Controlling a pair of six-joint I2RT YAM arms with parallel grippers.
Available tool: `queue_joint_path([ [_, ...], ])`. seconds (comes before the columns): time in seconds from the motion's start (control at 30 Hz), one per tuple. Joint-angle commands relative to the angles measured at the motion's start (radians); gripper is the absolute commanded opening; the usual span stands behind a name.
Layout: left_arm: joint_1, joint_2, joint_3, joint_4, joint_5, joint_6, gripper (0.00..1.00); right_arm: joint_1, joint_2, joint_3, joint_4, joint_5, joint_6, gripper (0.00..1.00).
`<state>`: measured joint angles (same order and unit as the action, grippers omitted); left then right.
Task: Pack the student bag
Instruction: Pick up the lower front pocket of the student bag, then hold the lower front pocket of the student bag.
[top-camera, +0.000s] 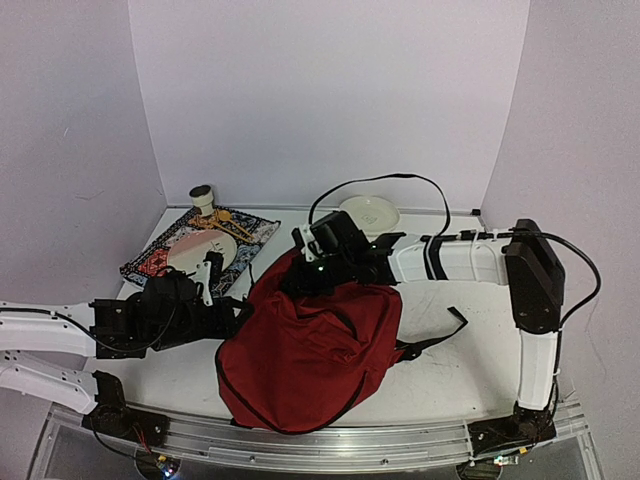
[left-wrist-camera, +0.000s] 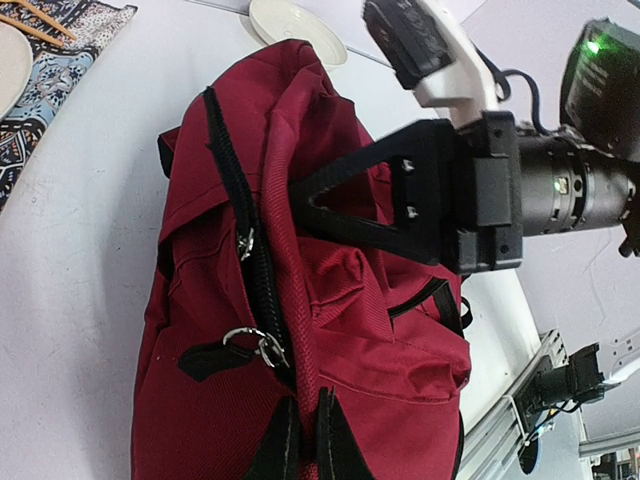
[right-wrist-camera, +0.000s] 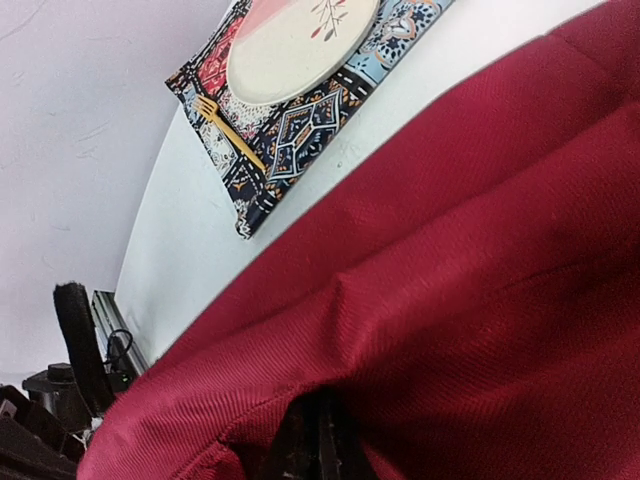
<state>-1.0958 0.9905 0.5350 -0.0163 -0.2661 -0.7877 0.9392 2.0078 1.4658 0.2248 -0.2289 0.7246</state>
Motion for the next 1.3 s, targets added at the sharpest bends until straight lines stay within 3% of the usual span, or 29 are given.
queue_joint_path([
  [0.0, -0.005, -0.037, 0.006, 0.077, -0.054, -0.036, 0.00, -0.015, -0.143, -0.081, 0.042, 0.017, -0.030, 0.00],
  [0.33, 0.000, -0.011, 0.014, -0.041, -0.130, -0.114, 0.00, -0.017, -0.308, -0.262, 0.160, 0.012, 0.001, 0.00],
  [0.47, 0.005, -0.016, 0.059, -0.082, -0.135, -0.091, 0.04, -0.018, -0.313, -0.285, 0.191, -0.007, 0.003, 0.00],
  [0.53, 0.011, -0.023, 0.103, -0.116, -0.135, -0.065, 0.13, -0.016, -0.312, -0.289, 0.200, -0.014, 0.001, 0.00],
  [0.67, 0.039, -0.008, 0.233, -0.219, -0.127, -0.012, 0.42, -0.016, -0.311, -0.296, 0.212, -0.015, -0.005, 0.00],
  [0.77, 0.085, 0.049, 0.361, -0.299, -0.082, 0.032, 0.52, -0.016, -0.313, -0.301, 0.232, -0.018, -0.005, 0.00],
  [0.97, 0.227, 0.266, 0.498, -0.367, 0.154, 0.100, 0.59, -0.013, -0.300, -0.285, 0.244, -0.029, -0.010, 0.00],
  [1.27, 0.258, 0.527, 0.651, -0.381, 0.308, 0.183, 0.64, -0.007, -0.296, -0.274, 0.244, -0.026, -0.020, 0.00],
])
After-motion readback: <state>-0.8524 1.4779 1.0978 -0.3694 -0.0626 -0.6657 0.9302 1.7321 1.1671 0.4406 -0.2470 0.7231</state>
